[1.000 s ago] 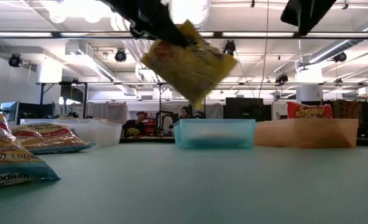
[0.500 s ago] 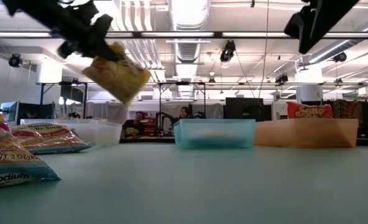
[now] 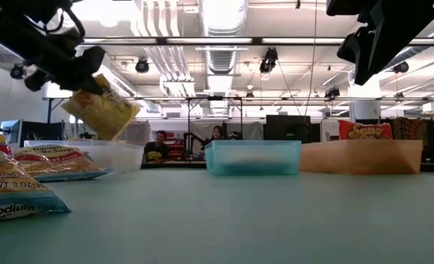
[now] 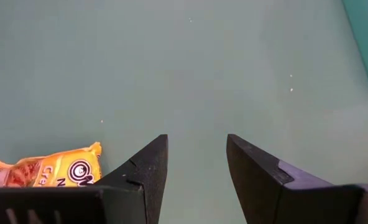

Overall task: Sort Maruchan noodles
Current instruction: Put the yellow noodle pack into the white bin

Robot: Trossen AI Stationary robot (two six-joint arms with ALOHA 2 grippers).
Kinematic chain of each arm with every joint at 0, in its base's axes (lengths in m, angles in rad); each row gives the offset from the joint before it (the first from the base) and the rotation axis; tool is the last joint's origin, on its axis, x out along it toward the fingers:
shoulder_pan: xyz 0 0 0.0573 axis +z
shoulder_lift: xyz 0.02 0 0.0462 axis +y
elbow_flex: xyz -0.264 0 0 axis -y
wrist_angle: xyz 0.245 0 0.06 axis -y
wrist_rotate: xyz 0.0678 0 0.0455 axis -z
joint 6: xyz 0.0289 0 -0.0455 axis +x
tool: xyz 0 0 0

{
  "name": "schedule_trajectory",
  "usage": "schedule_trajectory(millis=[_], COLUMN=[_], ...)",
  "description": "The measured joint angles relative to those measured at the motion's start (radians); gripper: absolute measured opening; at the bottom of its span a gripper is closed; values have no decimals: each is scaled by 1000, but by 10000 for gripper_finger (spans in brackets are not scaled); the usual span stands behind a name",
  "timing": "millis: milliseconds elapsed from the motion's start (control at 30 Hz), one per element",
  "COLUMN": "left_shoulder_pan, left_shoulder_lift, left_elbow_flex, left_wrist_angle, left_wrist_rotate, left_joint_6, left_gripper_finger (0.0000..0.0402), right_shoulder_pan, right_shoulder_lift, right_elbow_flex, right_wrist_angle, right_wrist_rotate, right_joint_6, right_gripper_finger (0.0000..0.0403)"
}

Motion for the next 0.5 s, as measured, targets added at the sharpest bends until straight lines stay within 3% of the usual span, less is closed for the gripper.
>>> schedule_trajectory(millis=[100,500], left_shoulder_pan=[12,15], left_shoulder_lift=[6,49], left_elbow_flex=[-5,-20], left_wrist_angle=[-71,-69], left_wrist_rotate=[5,40], left_joint_6=[-55,-58], left_gripper_finger=[0,0], right_shoulder_pan=[0,0], right_shoulder_lift=[0,0], right_elbow_flex=[0,0], right_wrist_angle=[1,38], right_wrist_rotate=[0,0], right_joint_6=[-7,-16], right_gripper_finger=[153,153])
